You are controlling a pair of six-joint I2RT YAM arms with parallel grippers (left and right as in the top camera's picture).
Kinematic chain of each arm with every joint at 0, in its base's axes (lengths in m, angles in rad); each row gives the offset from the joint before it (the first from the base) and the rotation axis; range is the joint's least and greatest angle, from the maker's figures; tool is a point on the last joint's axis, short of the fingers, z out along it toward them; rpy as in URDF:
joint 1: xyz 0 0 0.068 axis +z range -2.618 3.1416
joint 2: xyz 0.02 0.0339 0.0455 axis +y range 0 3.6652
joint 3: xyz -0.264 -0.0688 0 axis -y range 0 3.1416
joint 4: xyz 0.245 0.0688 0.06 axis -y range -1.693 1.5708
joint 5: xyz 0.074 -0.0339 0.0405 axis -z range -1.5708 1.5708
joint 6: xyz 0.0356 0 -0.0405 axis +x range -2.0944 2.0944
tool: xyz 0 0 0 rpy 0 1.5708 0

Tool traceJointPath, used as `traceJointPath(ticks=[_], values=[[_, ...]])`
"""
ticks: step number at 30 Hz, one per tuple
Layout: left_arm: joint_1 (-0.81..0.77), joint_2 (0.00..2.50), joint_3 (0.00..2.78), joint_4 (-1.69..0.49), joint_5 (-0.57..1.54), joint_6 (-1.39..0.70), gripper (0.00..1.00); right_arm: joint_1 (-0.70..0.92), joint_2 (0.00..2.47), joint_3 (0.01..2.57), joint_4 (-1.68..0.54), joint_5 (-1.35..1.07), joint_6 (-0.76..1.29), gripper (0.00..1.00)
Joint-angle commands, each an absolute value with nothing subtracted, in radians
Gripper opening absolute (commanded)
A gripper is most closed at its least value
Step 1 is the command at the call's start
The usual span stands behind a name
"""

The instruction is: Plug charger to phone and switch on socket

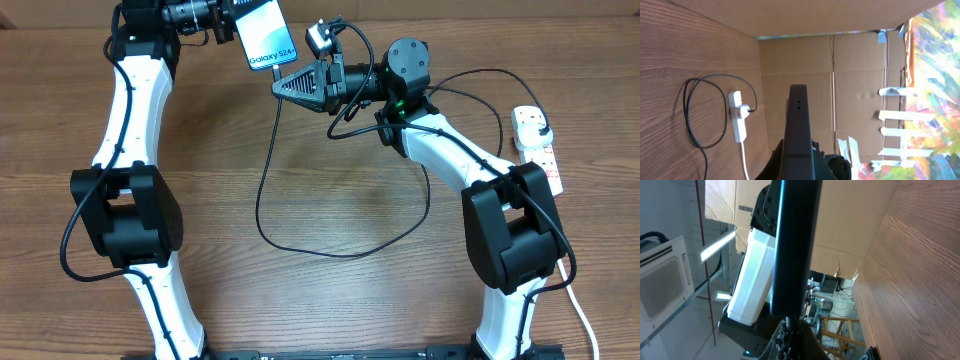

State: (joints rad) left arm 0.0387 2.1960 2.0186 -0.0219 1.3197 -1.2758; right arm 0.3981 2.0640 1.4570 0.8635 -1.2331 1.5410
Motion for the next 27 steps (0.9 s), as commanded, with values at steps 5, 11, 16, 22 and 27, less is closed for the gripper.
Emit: traceJointPath(ticks=[5, 11, 16, 22, 27], values=[[0.019, 2.196, 2.040, -0.018, 1.404, -1.237, 0.04, 0.392, 2.072, 1.472, 0.869, -1.190, 1.545, 0.04], [0.019, 2.196, 2.040, -0.018, 1.447, -1.203, 0.04, 0.391, 2.072, 1.472, 0.869, -1.190, 1.544, 0.04], [0.019, 2.196, 2.040, -0.018, 1.469, -1.204, 0.04, 0.391, 2.072, 1.472, 0.869, -1.190, 1.544, 0.04], [0.017, 2.196, 2.040, -0.018, 1.475, -1.204, 0.04, 0.391, 2.072, 1.472, 0.869, -1.190, 1.544, 0.04], [0.017, 2.196, 2.040, -0.018, 1.480, -1.204, 0.04, 0.391, 2.072, 1.472, 0.869, -1.190, 1.541, 0.04]])
